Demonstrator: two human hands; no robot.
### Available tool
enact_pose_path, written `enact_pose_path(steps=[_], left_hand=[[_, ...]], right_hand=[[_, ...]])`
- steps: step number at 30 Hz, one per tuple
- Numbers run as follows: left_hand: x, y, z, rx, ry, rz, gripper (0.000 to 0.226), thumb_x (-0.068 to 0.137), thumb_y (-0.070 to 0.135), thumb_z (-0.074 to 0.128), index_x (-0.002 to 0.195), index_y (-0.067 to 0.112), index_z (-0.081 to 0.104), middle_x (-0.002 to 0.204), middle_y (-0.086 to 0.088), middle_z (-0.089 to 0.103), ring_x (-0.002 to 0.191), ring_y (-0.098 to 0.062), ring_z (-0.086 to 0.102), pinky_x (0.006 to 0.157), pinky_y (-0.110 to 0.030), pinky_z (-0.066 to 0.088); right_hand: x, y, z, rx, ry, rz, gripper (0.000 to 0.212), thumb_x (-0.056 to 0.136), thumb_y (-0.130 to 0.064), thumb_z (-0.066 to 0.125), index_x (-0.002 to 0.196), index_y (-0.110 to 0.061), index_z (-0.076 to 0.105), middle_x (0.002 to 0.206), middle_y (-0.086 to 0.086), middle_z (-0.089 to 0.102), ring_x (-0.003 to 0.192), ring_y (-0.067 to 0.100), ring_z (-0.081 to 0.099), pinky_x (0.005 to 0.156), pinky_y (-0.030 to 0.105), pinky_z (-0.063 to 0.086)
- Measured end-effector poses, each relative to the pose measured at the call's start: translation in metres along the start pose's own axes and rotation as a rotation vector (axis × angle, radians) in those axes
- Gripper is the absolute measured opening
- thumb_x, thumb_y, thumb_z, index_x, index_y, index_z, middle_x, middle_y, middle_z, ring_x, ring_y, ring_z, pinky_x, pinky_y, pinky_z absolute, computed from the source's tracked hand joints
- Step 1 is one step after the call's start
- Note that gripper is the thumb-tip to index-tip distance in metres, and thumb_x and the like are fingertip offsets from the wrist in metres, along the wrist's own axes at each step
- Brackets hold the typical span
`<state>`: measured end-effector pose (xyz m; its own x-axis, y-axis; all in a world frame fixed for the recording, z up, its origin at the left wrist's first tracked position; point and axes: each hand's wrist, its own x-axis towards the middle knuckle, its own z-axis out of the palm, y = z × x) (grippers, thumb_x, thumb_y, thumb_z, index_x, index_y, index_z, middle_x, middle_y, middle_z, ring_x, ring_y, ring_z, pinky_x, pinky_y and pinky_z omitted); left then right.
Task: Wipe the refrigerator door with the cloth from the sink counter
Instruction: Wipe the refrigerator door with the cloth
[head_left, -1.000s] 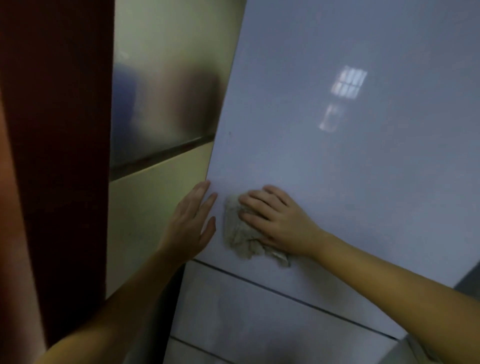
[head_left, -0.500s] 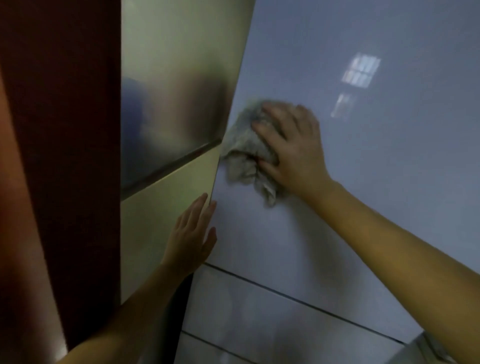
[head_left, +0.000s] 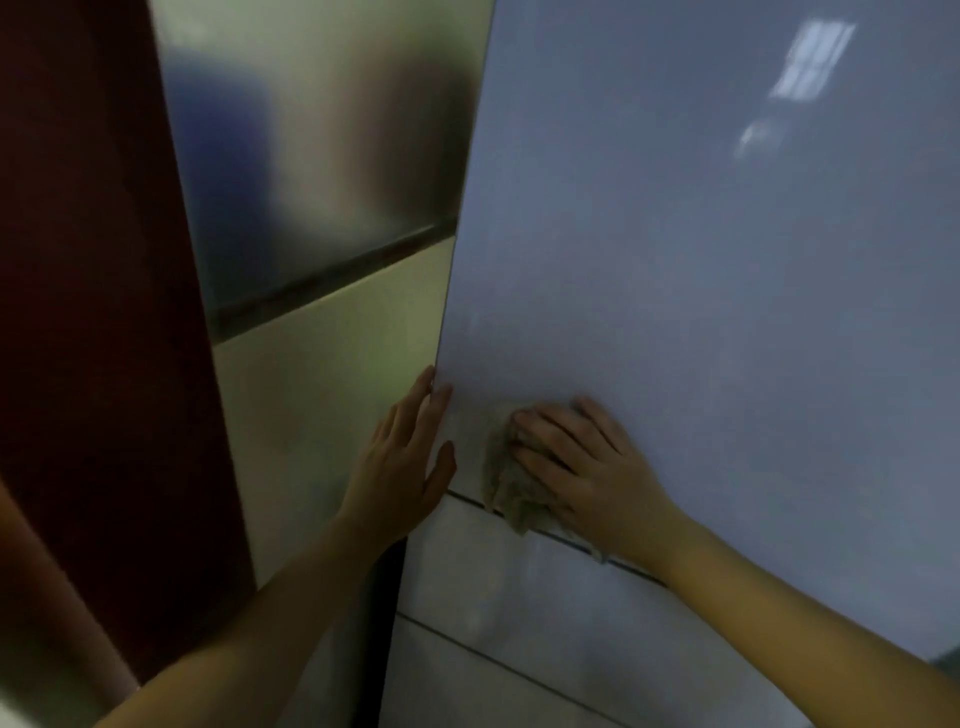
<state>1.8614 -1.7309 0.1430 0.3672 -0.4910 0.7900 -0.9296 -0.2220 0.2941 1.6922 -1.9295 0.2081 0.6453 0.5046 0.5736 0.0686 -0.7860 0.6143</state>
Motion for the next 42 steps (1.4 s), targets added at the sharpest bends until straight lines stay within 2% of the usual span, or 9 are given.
enact_pose_path(steps=[6,13,16,22,26,30,35,39,42], left_hand=[[-0.027,-0.011,0.003,0.056,-0.031,-0.028,0.055,0.099,0.028,0.048,0.15,0.006,0.042,0.162,-0.014,0.033,0.135,-0.036,0.049,0.1,-0.044,0.052],[-0.047,-0.02,0.025,0.076,-0.027,-0.023,0.055,0.1,0.03,0.043,0.15,0.006,0.041,0.16,-0.015,0.037,0.138,-0.033,0.047,0.106,-0.044,0.049],[-0.056,-0.02,0.043,0.027,0.02,-0.058,0.057,0.101,0.034,0.041,0.151,0.009,0.039,0.159,-0.013,0.038,0.14,-0.029,0.043,0.11,-0.037,0.043],[-0.071,-0.025,0.079,-0.152,0.129,-0.146,0.062,0.099,0.034,0.049,0.156,0.016,0.03,0.16,-0.005,0.036,0.147,-0.016,0.033,0.118,-0.012,0.019],[-0.085,-0.035,0.103,-0.236,0.166,-0.14,0.064,0.102,0.033,0.048,0.158,0.018,0.022,0.159,-0.002,0.035,0.148,-0.009,0.029,0.121,-0.019,0.023],[-0.088,-0.038,0.114,-0.248,0.219,-0.133,0.062,0.102,0.03,0.048,0.157,0.014,0.024,0.157,-0.004,0.037,0.146,-0.005,0.027,0.121,-0.01,0.016],[-0.091,-0.043,0.115,-0.251,0.187,-0.124,0.068,0.101,0.043,0.047,0.158,0.018,0.02,0.155,0.013,0.028,0.146,0.001,0.022,0.118,-0.004,0.012],[-0.1,-0.051,0.115,-0.203,0.168,-0.094,0.071,0.099,0.048,0.049,0.157,0.015,0.024,0.157,-0.001,0.036,0.145,0.0,0.024,0.118,-0.005,0.012],[-0.11,-0.05,0.12,-0.229,0.189,-0.133,0.07,0.099,0.049,0.049,0.156,0.015,0.028,0.157,-0.002,0.038,0.144,0.0,0.026,0.117,-0.004,0.014]], right_hand=[[-0.005,-0.006,0.006,0.001,0.019,0.069,0.043,0.087,-0.024,0.076,0.128,-0.015,0.069,0.145,0.011,0.059,0.131,0.034,0.058,0.118,0.054,0.036],[-0.003,-0.014,0.009,-0.028,0.05,0.117,0.038,0.093,-0.032,0.073,0.127,-0.017,0.069,0.146,0.01,0.059,0.133,0.033,0.055,0.114,0.05,0.04],[-0.006,-0.018,0.01,-0.065,0.051,0.116,0.038,0.096,-0.04,0.069,0.127,-0.017,0.069,0.146,0.01,0.059,0.134,0.033,0.054,0.113,0.049,0.041],[-0.007,-0.019,0.014,-0.117,0.08,0.122,0.044,0.096,-0.048,0.068,0.126,-0.016,0.07,0.146,0.012,0.058,0.134,0.035,0.055,0.11,0.05,0.041],[-0.007,-0.023,0.019,-0.159,0.108,0.139,0.045,0.094,-0.046,0.068,0.127,-0.015,0.07,0.147,0.013,0.057,0.134,0.035,0.053,0.109,0.049,0.038],[-0.006,-0.028,0.025,-0.176,0.169,0.151,0.045,0.096,-0.047,0.065,0.126,-0.015,0.071,0.145,0.013,0.058,0.134,0.034,0.051,0.11,0.048,0.037],[0.006,-0.019,0.02,-0.226,0.197,0.158,0.045,0.093,-0.047,0.069,0.126,-0.016,0.071,0.145,0.012,0.058,0.132,0.035,0.053,0.108,0.049,0.039],[0.053,0.012,-0.001,-0.261,0.284,0.271,0.049,0.089,-0.047,0.07,0.128,-0.018,0.068,0.147,0.012,0.055,0.133,0.039,0.051,0.106,0.049,0.037],[0.09,0.02,-0.006,-0.253,0.359,0.371,0.05,0.087,-0.048,0.066,0.129,-0.019,0.065,0.148,0.01,0.053,0.135,0.037,0.048,0.111,0.049,0.035]])
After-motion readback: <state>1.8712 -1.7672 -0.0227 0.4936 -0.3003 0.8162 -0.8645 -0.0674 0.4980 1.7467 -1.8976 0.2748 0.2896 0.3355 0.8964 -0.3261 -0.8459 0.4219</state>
